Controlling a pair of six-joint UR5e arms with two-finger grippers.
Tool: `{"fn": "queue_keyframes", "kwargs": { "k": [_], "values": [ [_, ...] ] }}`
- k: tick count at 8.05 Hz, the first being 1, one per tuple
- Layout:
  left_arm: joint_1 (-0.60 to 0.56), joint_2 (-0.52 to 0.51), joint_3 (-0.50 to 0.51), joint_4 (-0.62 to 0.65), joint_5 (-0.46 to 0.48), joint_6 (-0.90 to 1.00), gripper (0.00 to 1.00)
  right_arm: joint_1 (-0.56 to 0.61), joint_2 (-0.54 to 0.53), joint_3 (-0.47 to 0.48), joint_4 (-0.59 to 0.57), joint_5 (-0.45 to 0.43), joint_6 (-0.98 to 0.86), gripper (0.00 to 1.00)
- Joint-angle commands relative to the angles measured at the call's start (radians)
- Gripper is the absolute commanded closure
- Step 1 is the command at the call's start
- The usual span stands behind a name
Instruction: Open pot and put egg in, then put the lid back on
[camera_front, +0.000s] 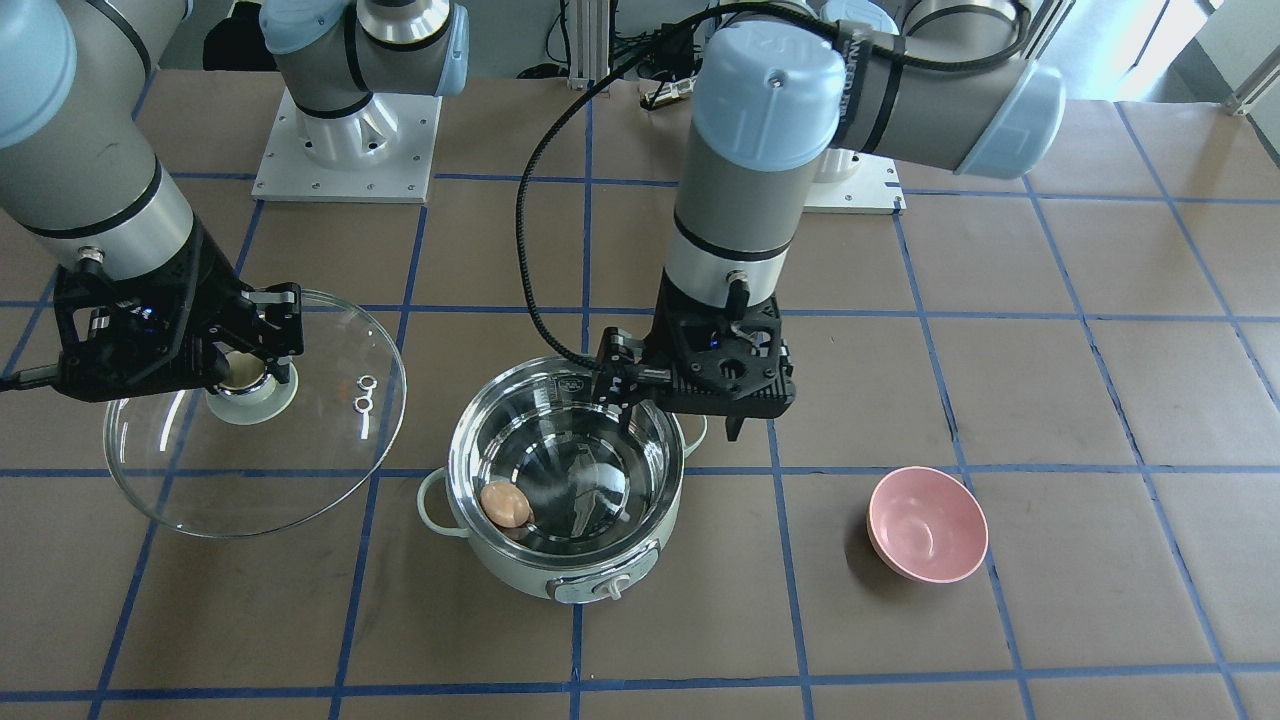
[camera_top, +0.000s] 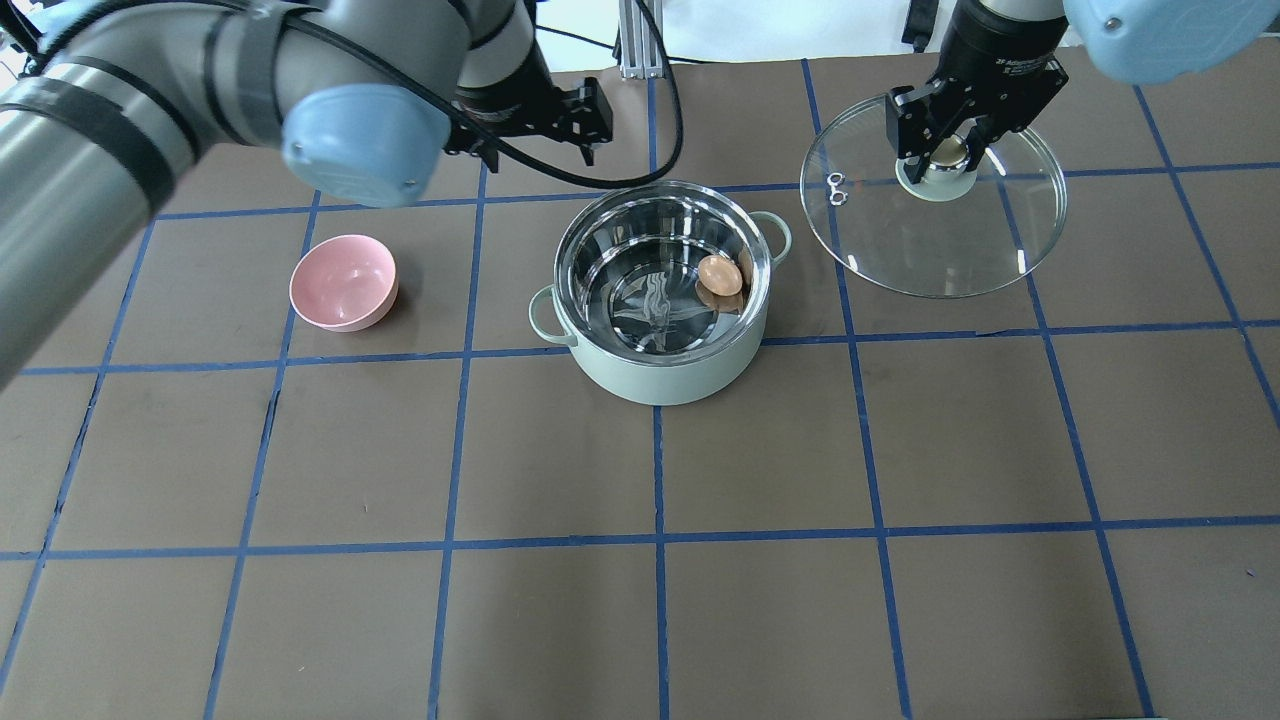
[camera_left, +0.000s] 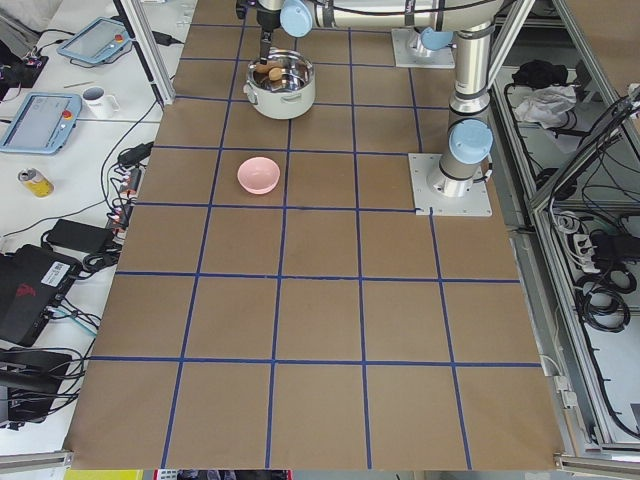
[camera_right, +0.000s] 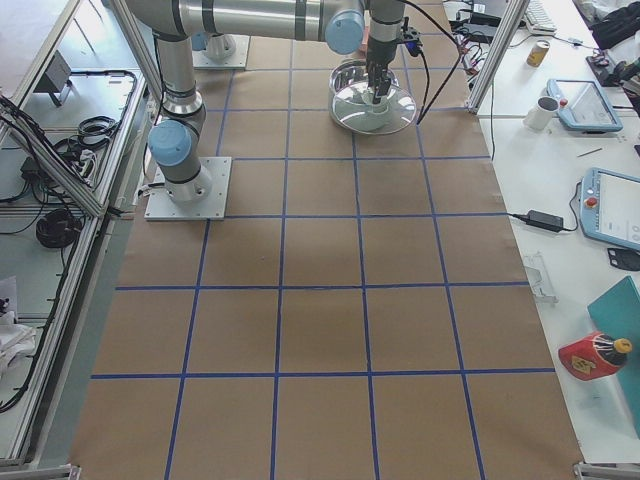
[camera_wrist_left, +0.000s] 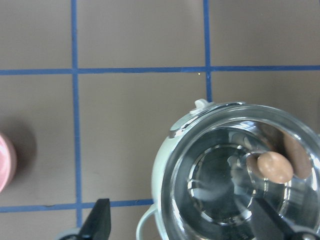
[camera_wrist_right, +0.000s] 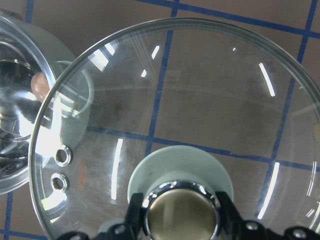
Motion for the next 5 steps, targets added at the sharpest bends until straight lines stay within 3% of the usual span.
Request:
{"fn": "queue_keyframes", "kwargs": {
  "k": [1, 5],
  "values": [
    [0.172, 0.118, 0.0, -0.132, -0.006, 0.168, 0.0, 0.1, 0.004, -0.006, -0.033, 0.002, 0.073, 1.0],
    [0.297, 0.203, 0.003, -0.258, 0.019, 0.292, 0.0, 0.288, 0.074, -0.017, -0.13, 0.013, 0.302, 1.0]
  ]
}}
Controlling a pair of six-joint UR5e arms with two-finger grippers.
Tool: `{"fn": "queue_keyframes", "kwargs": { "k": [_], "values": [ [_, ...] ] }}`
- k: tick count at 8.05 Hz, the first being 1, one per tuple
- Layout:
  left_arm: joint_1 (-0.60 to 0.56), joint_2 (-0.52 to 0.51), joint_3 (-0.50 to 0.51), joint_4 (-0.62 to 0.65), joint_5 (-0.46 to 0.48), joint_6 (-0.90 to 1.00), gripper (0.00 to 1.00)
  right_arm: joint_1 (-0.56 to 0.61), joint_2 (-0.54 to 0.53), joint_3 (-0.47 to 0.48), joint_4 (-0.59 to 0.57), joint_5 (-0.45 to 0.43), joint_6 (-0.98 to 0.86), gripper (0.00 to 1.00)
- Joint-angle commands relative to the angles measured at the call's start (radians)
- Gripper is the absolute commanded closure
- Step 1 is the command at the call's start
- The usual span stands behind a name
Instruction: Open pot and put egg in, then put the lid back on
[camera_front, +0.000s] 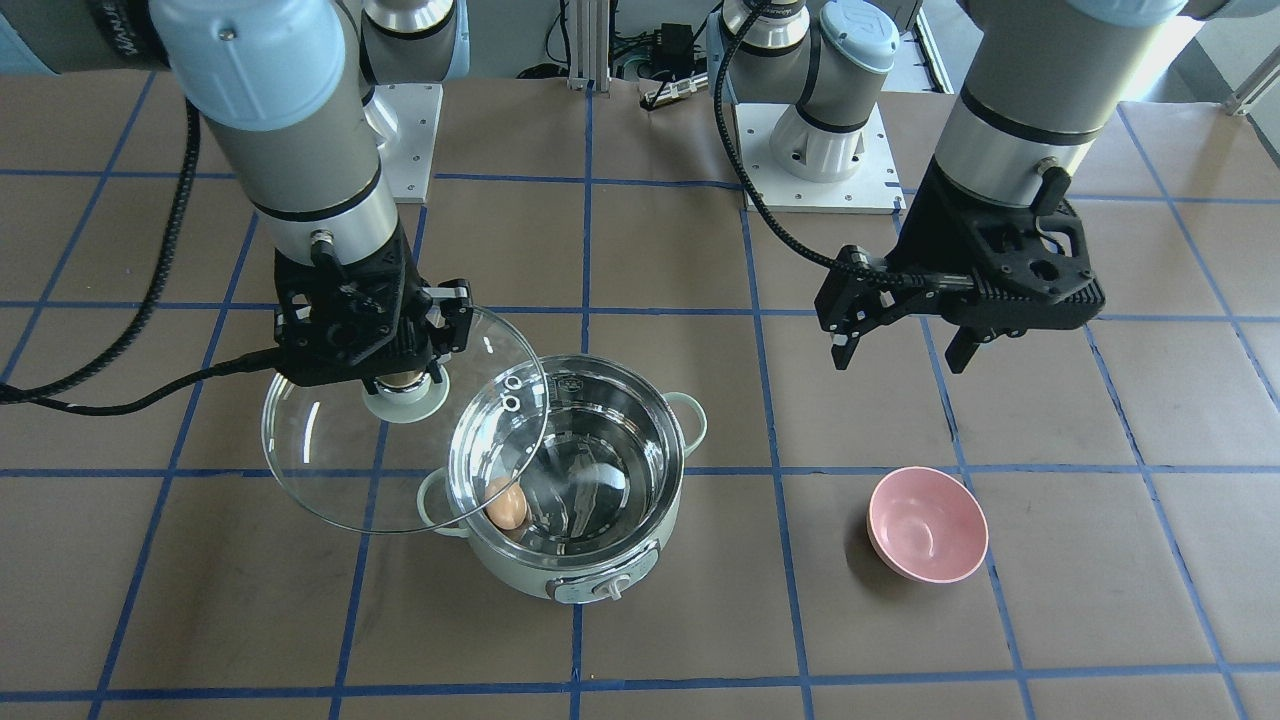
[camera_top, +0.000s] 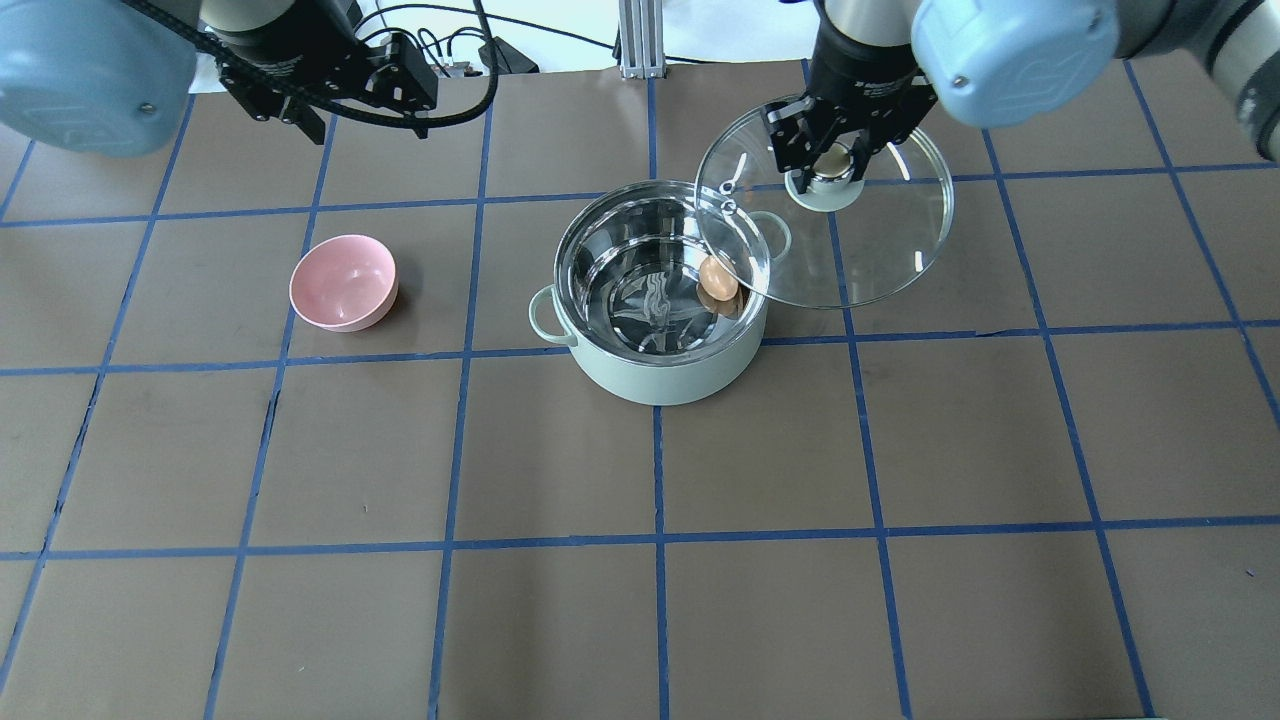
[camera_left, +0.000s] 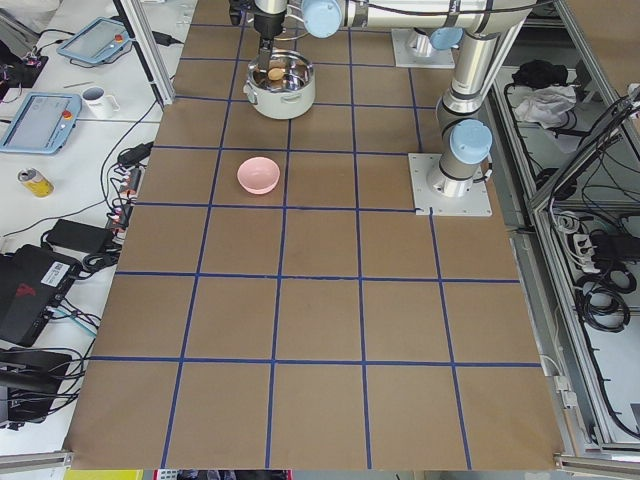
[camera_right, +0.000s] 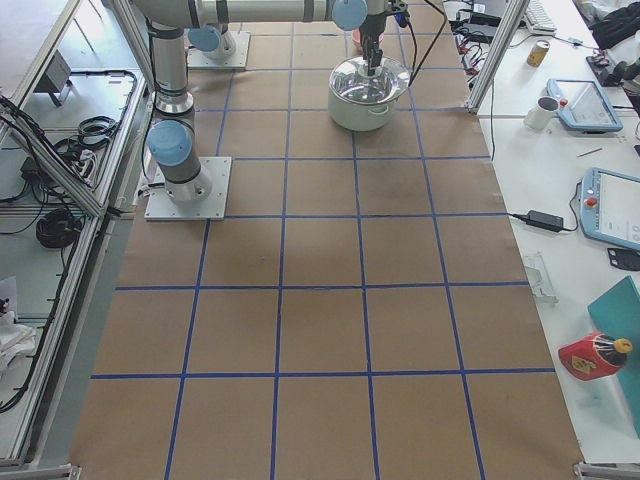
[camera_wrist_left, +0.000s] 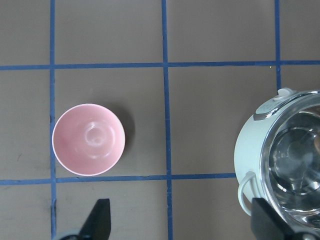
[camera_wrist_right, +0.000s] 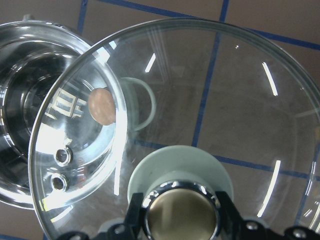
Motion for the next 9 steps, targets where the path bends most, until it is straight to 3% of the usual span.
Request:
{"fn": "queue_keyframes", "kwargs": {
  "k": [1, 3, 9],
  "values": [
    [0.064, 0.052, 0.002, -0.069, 0.034, 0.075, 0.0, 0.112, 0.058, -0.008, -0.081, 0.003, 0.151, 1.0],
    [0.064, 0.051, -0.001, -0.101, 0.038, 0.06, 0.0, 0.144, 0.115, -0.019, -0.131, 0.029, 0.195, 1.0],
    [-0.028, 0.048, 0.002, -0.193, 0.089, -0.056, 0.0, 0.146, 0.183, -0.027, -0.139, 0.067, 0.216, 1.0]
  ]
}}
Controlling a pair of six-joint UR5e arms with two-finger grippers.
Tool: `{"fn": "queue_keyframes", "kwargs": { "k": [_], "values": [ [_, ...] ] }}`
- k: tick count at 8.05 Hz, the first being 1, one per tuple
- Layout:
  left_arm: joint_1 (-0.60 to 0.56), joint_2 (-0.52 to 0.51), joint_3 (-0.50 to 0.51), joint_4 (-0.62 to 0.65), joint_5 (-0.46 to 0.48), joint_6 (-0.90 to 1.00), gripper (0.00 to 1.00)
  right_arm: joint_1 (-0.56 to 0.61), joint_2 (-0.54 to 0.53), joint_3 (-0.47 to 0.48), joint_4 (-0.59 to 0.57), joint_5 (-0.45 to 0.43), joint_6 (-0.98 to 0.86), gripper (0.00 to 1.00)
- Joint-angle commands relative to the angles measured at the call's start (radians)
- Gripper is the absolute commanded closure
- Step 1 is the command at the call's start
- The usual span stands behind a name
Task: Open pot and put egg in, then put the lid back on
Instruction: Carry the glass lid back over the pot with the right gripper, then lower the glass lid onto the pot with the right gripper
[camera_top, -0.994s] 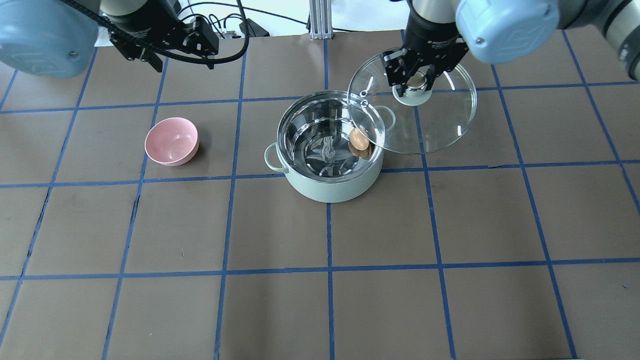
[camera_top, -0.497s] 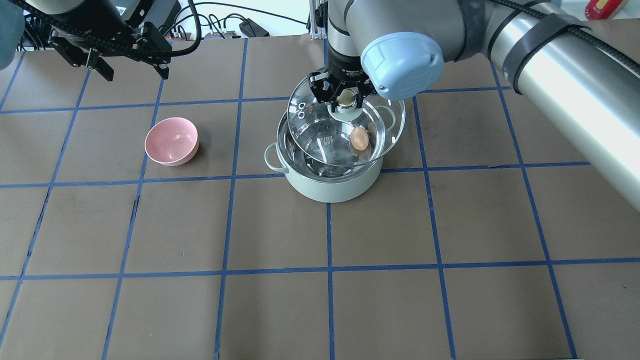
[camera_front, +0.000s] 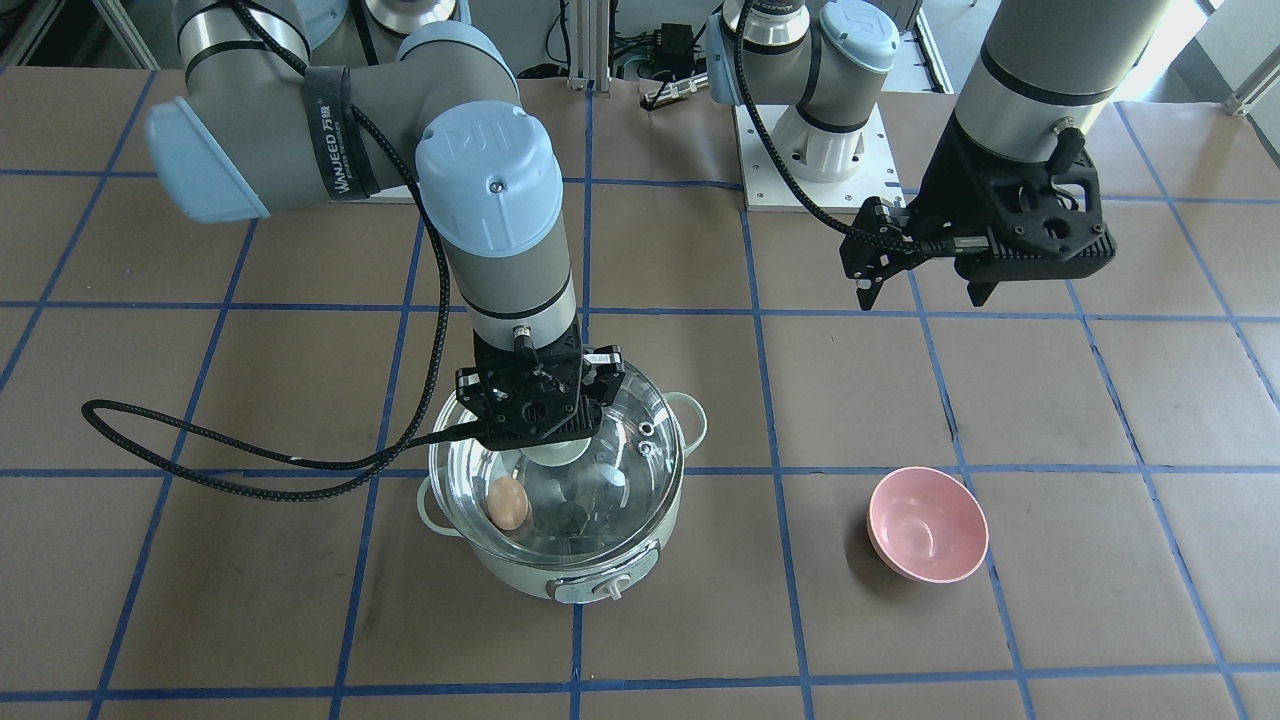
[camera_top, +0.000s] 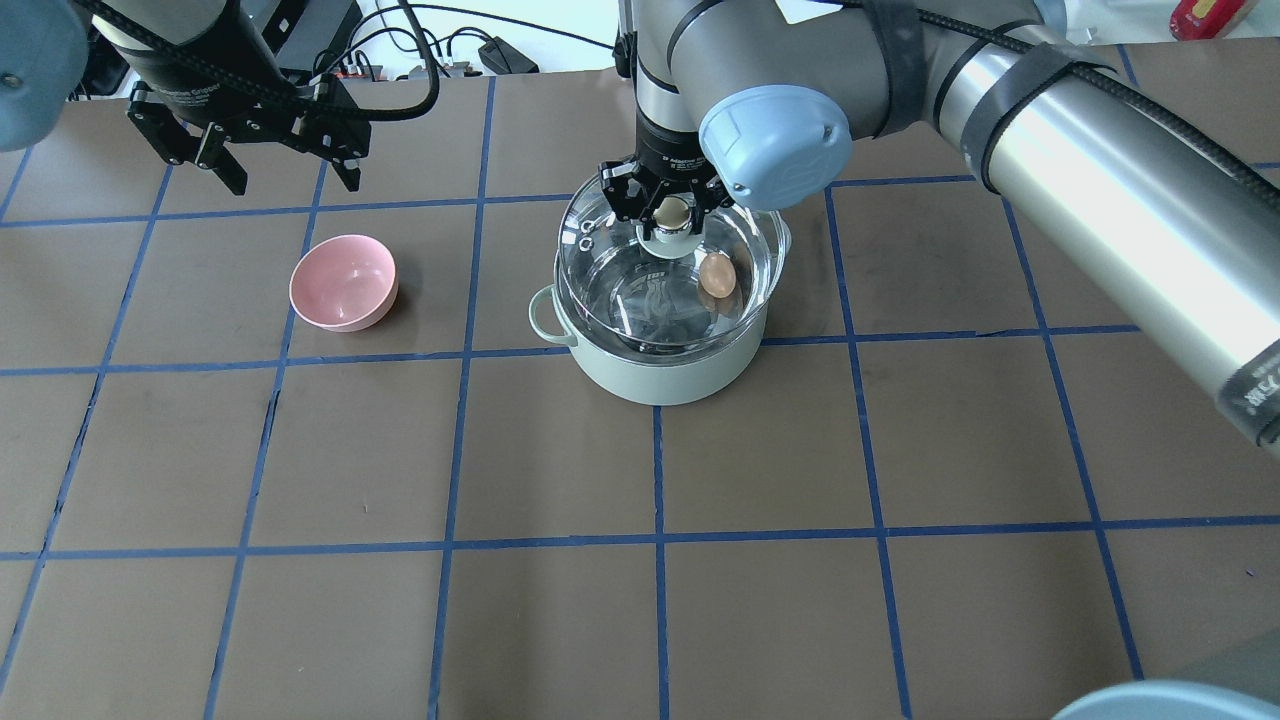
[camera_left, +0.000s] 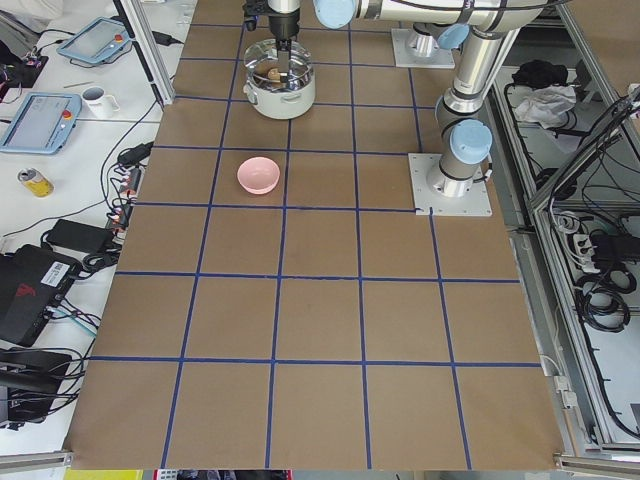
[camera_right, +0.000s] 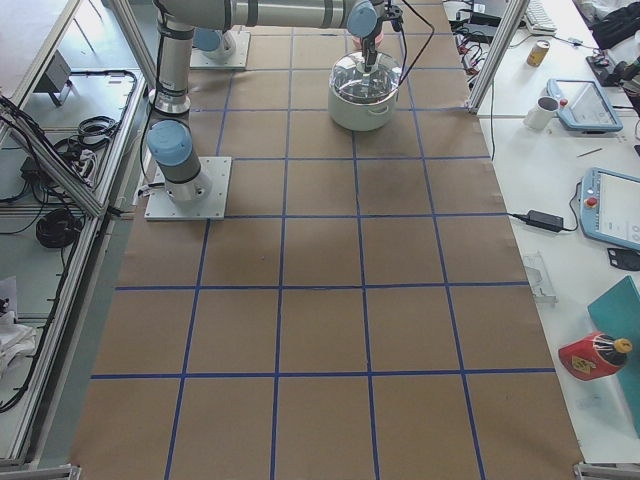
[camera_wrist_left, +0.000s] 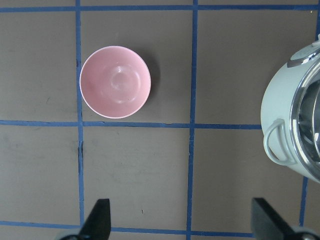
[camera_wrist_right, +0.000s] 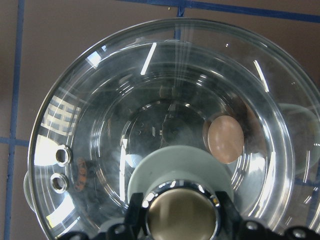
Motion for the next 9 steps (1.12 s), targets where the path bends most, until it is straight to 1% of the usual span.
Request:
{"fn": "queue_keyframes", "kwargs": {
  "k": [1, 9],
  "values": [
    [-0.031, 0.002, 0.001, -0.005, 0.006, -0.027, 0.0, 0.0, 0.027, -0.011, 0.0, 0.016, 0.002, 1.0],
    [-0.032, 0.003, -0.004, -0.003, 0.009, -0.028, 0.0, 0.002, 0.05, -0.02, 0.0, 0.016, 0.002, 1.0]
  ]
}}
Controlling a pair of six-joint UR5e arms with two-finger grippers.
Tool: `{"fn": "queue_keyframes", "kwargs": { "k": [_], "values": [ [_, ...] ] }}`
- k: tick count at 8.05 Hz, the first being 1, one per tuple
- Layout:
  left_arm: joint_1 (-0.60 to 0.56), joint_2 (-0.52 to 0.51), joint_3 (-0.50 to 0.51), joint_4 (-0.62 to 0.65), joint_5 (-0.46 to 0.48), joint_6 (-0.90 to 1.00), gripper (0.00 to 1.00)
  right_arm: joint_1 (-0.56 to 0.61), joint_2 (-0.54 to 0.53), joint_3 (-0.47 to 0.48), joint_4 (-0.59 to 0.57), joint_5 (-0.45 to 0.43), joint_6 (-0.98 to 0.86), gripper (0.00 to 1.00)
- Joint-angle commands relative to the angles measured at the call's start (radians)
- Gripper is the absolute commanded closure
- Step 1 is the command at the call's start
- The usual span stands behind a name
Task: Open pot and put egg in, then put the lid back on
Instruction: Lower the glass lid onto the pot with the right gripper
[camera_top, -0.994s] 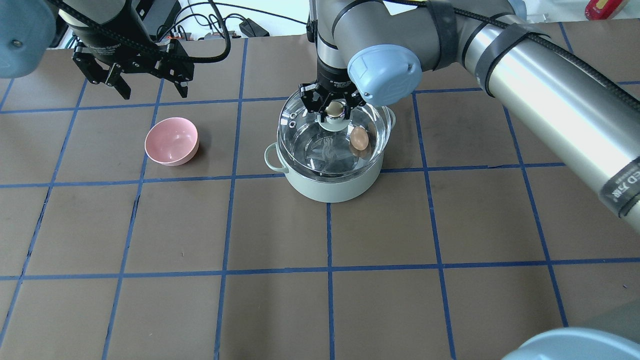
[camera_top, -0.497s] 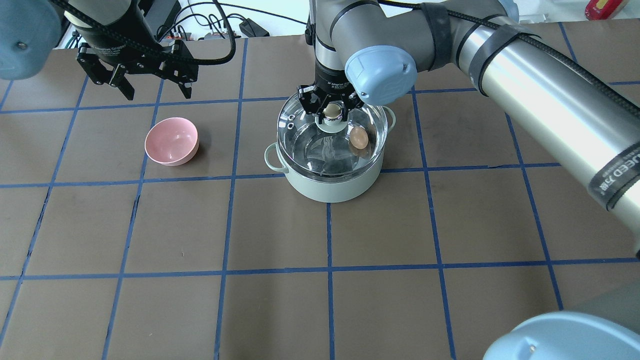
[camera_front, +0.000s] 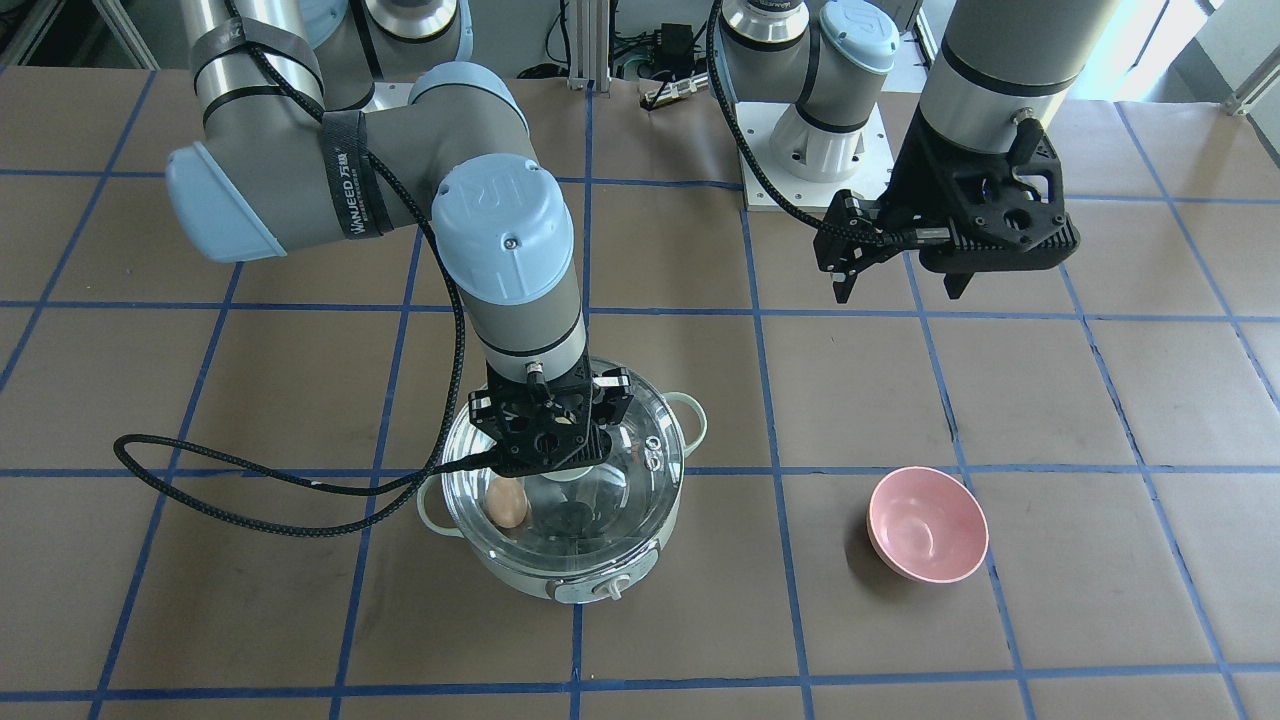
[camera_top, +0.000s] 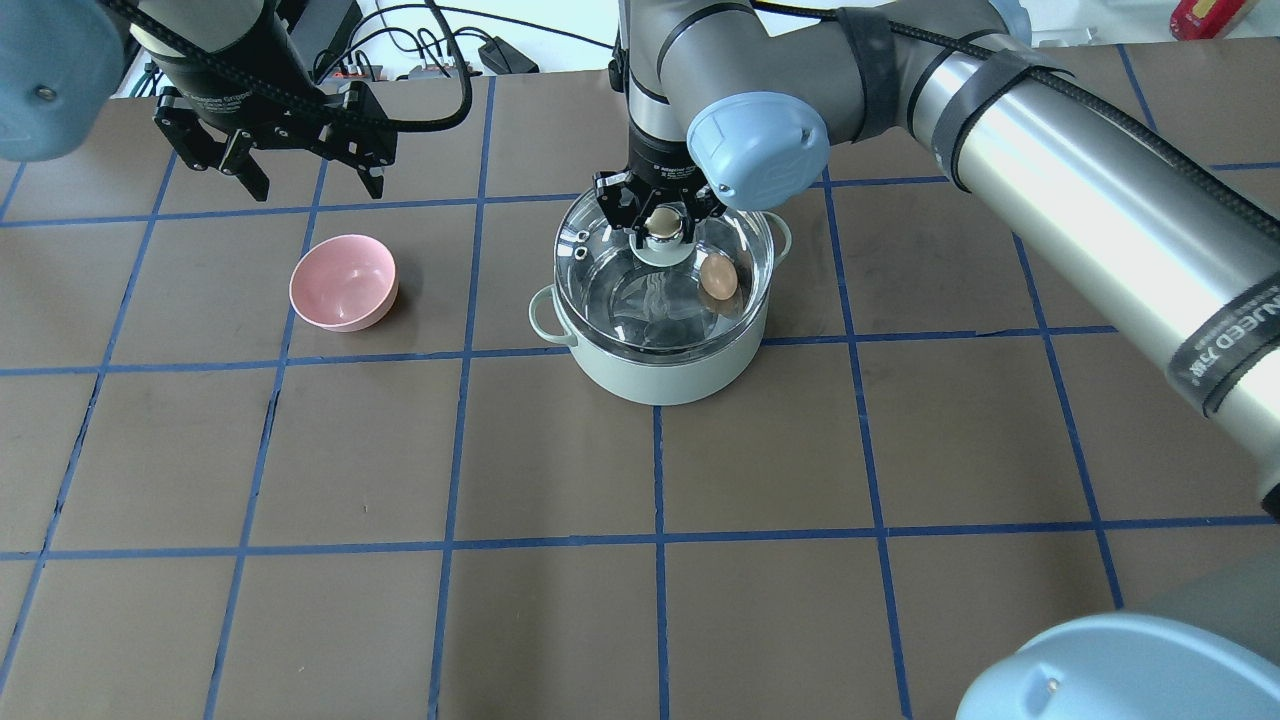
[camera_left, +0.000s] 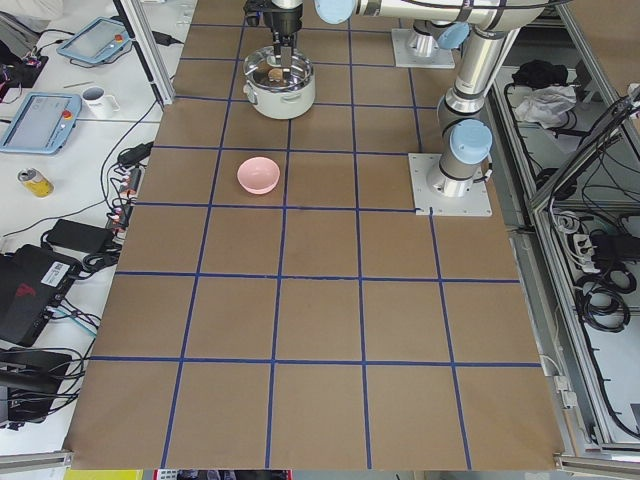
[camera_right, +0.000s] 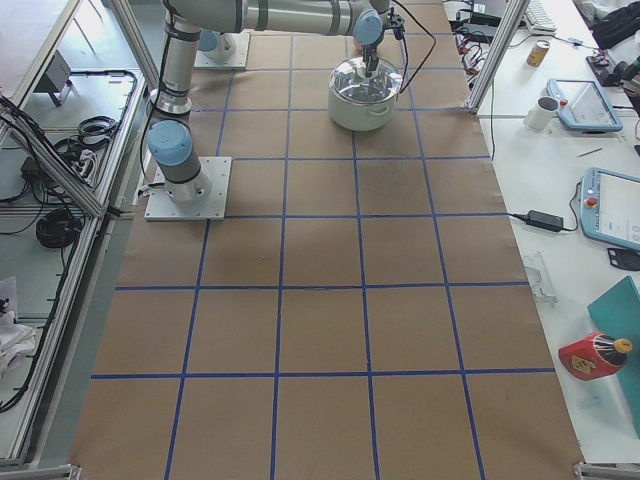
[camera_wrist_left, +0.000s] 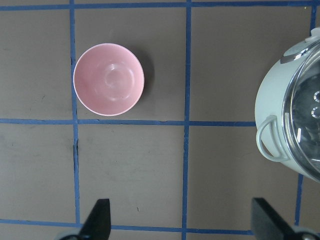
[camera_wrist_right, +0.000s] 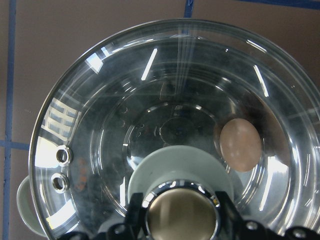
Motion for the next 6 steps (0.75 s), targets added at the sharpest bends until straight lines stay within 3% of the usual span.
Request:
{"fn": "queue_keyframes", "kwargs": {
  "k": [1, 6],
  "values": [
    [0.0, 0.004, -0.002, 0.0, 0.002, 0.001, 0.0, 0.0, 0.004, -0.001, 0.006, 0.001, 0.0, 1.0],
    [0.0, 0.008, -0.007, -0.001, 0.007, 0.001, 0.0, 0.0, -0.002, -0.003, 0.058, 0.001, 0.001, 1.0]
  ]
}}
